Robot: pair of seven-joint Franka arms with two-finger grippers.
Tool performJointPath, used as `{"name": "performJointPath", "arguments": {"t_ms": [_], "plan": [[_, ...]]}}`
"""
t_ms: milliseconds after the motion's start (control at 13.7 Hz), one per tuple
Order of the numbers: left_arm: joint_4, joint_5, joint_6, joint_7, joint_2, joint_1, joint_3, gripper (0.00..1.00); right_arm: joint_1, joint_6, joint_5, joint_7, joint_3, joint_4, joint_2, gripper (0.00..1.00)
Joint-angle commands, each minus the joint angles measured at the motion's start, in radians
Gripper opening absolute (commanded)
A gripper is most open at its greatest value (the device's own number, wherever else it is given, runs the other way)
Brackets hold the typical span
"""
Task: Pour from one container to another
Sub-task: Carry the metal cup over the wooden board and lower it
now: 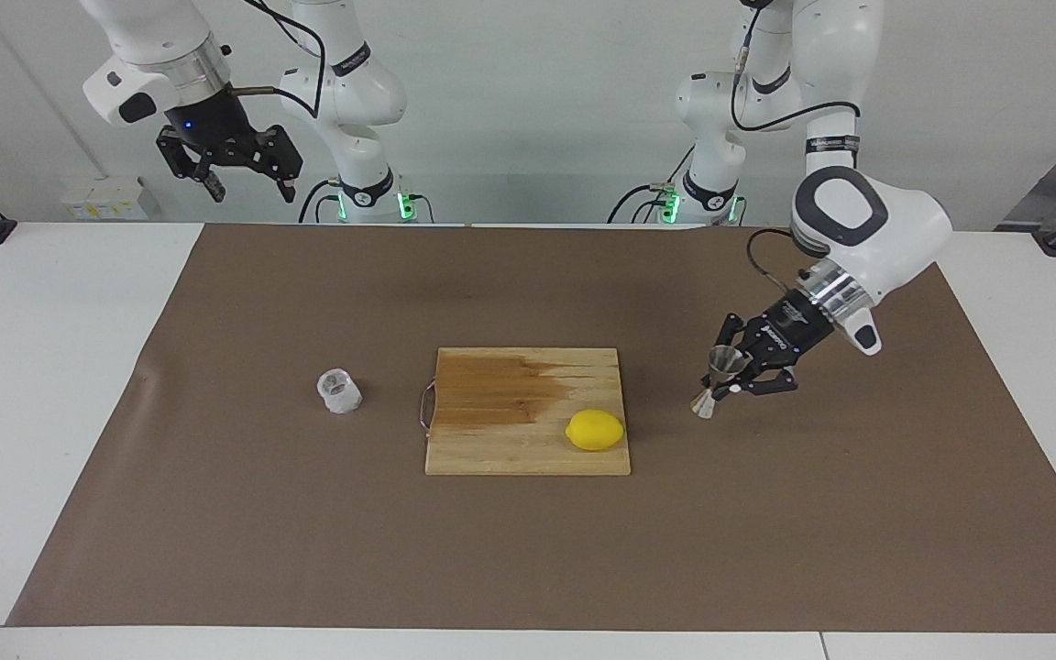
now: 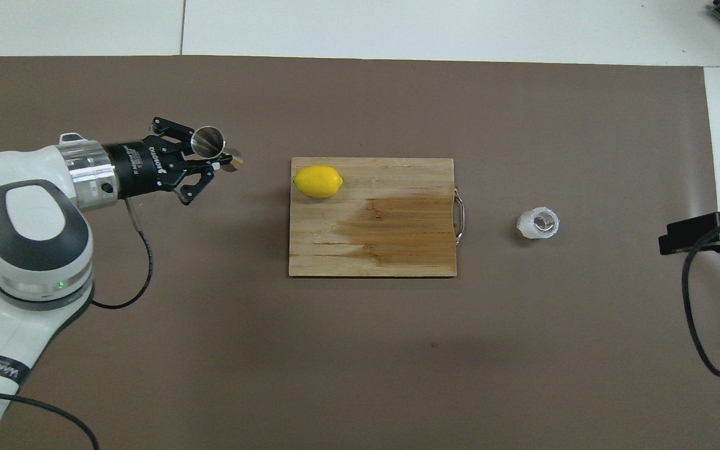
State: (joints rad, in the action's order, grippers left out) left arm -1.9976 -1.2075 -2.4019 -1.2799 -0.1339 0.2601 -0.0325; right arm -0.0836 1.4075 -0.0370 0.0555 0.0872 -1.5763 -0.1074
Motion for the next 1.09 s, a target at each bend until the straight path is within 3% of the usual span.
{"name": "performJointPath", "arguments": {"t_ms": [0,291,801,1019], "plan": [[-0.047,-0.149,-0.228,-0.032,0.007,0.184,-0.012,0.00,-0.007,-0.016,0.012,0.015,0.006,-0.004,-0.009,1.00],[-0.038,-0.339,-0.345,-0.094,-0.016,0.309,-0.012,0.00,-0.007,-0.015,0.012,0.015,0.006,-0.004,-0.009,1.00],[0.035,-0.428,-0.457,-0.114,-0.140,0.441,-0.007,0.00,-0.007,-0.016,0.012,0.015,0.006,-0.004,-0.009,1.00],[0.055,-0.454,-0.479,-0.111,-0.194,0.452,0.014,0.00,-0.007,-0.016,0.012,0.015,0.006,-0.004,-0.009,1.00]]}}
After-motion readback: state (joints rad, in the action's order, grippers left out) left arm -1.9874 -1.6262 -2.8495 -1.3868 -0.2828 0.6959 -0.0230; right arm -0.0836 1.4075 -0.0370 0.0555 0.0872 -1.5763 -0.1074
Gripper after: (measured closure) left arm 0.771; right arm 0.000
